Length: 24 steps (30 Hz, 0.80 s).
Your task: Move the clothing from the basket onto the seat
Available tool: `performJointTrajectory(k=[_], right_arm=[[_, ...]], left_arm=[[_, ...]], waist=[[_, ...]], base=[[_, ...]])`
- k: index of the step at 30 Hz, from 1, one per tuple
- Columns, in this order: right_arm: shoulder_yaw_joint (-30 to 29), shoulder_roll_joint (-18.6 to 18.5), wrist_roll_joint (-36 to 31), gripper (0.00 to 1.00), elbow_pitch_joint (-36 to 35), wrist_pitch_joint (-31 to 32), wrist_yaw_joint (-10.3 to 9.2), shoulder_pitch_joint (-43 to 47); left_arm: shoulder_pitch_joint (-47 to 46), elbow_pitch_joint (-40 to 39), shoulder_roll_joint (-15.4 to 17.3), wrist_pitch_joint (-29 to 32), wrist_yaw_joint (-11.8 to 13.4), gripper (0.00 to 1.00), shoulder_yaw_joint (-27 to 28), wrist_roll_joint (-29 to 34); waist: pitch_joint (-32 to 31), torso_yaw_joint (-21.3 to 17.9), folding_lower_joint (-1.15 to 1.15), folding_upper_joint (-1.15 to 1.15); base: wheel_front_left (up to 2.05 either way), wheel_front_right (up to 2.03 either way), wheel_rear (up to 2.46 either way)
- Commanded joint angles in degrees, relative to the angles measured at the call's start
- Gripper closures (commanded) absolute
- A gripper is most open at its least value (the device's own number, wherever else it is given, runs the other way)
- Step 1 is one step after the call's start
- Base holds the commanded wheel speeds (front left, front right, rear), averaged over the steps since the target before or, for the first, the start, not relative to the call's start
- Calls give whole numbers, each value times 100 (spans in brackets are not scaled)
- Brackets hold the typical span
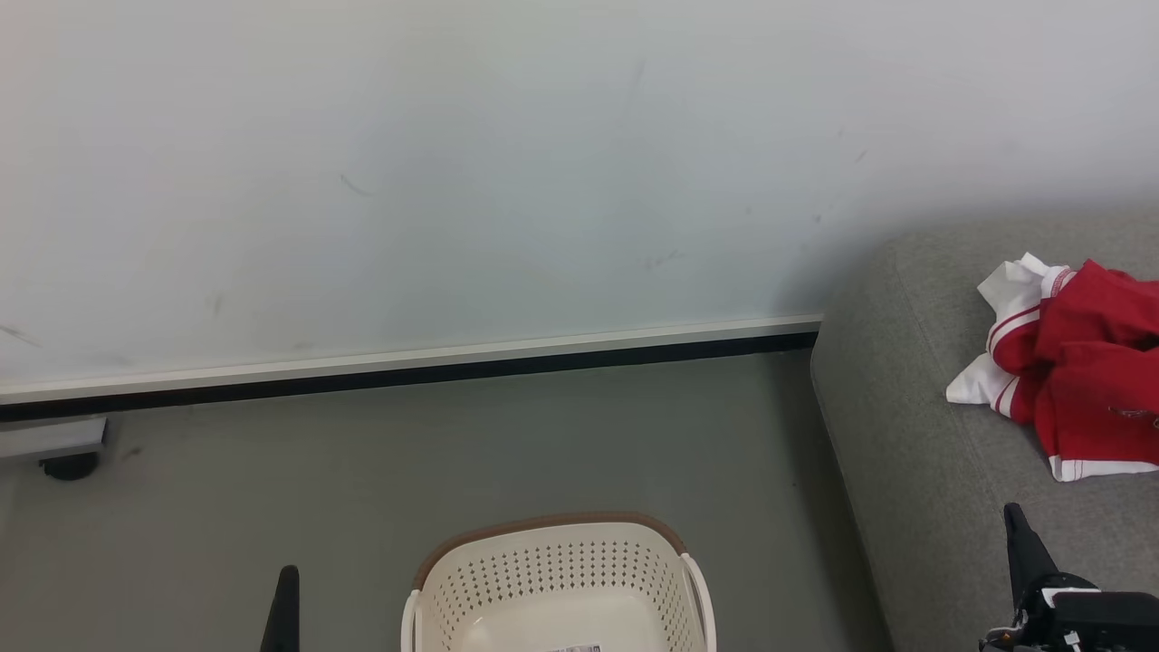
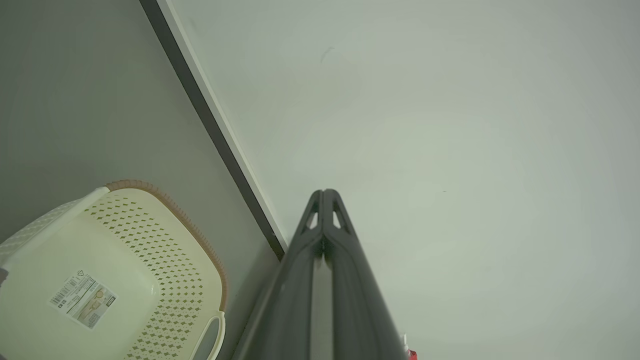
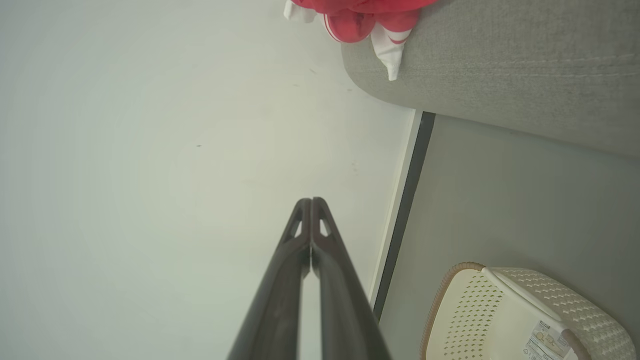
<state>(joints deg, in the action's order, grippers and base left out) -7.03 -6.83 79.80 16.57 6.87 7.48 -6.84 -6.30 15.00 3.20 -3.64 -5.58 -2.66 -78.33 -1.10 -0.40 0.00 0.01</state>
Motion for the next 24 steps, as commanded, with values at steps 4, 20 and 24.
performJointTrajectory(k=[4,20,24], right_arm=[[-128,41,263,100,21,102,2,-116],[-479,139,915,100,117,386,2,-243],[-561,160,1068,100,142,448,2,-281]], left_arm=[[-164,67,2,49,-69,100,-7,-296],[-383,267,-17,165,-149,100,-16,-1084],[-455,302,-20,203,-176,100,-19,-1240]], waist=[[20,6,0,-1],[94,25,0,-1],[111,30,0,-1]], base=[[0,0,0],[0,0,0],[0,0,0]])
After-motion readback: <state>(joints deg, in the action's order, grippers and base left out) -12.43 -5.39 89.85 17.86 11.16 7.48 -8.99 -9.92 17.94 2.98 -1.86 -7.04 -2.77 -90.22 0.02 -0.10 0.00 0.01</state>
